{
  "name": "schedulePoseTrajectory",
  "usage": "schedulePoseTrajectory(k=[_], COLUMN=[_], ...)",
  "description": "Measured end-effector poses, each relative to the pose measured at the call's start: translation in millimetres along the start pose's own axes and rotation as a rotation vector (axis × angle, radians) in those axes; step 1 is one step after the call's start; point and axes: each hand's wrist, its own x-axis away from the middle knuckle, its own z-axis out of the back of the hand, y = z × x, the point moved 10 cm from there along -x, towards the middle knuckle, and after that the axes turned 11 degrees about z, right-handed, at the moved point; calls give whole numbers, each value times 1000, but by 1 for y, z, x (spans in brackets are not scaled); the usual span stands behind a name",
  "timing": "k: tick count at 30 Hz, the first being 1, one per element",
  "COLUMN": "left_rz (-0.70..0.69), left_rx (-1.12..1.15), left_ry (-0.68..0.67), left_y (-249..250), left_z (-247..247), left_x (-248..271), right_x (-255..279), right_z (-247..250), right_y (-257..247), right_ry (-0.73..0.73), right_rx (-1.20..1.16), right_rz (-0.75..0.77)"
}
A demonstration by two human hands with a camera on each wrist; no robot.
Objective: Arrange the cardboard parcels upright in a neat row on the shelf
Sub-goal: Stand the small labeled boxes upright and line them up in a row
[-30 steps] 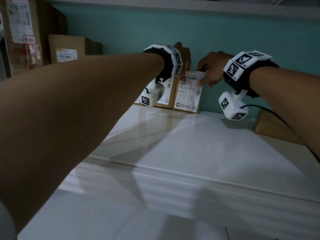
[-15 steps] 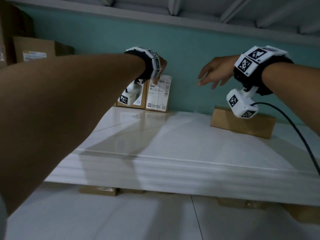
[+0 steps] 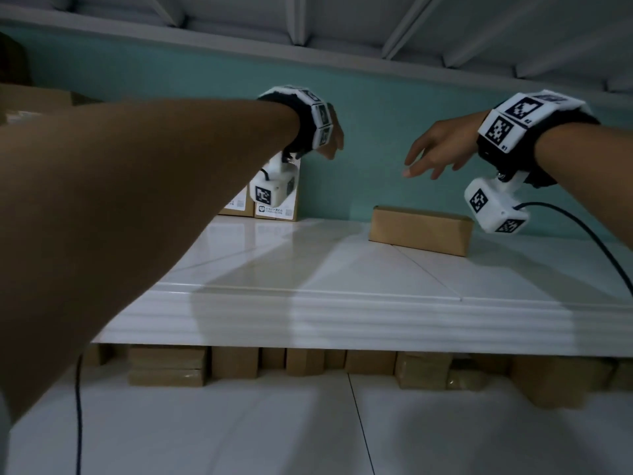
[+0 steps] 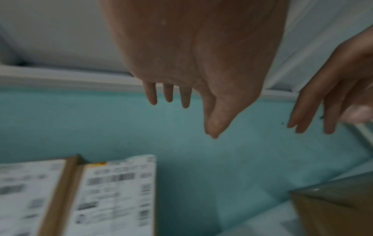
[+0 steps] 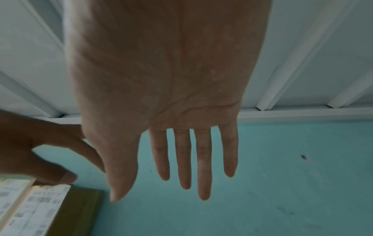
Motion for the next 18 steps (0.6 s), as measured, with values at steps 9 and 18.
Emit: schedulePoseTrajectory(k=[9, 18], left_rz=[-98, -134], left_rx=[315, 318], left_ry=[-296, -470], left_y=[98, 131], left_z=[-17, -39], left_x=[19, 41], right_x=[19, 34], right_z=[-21, -38], right_y=[20, 42], right_ry=[-87, -172], right_rx=[40, 49], right_rz=[-44, -84])
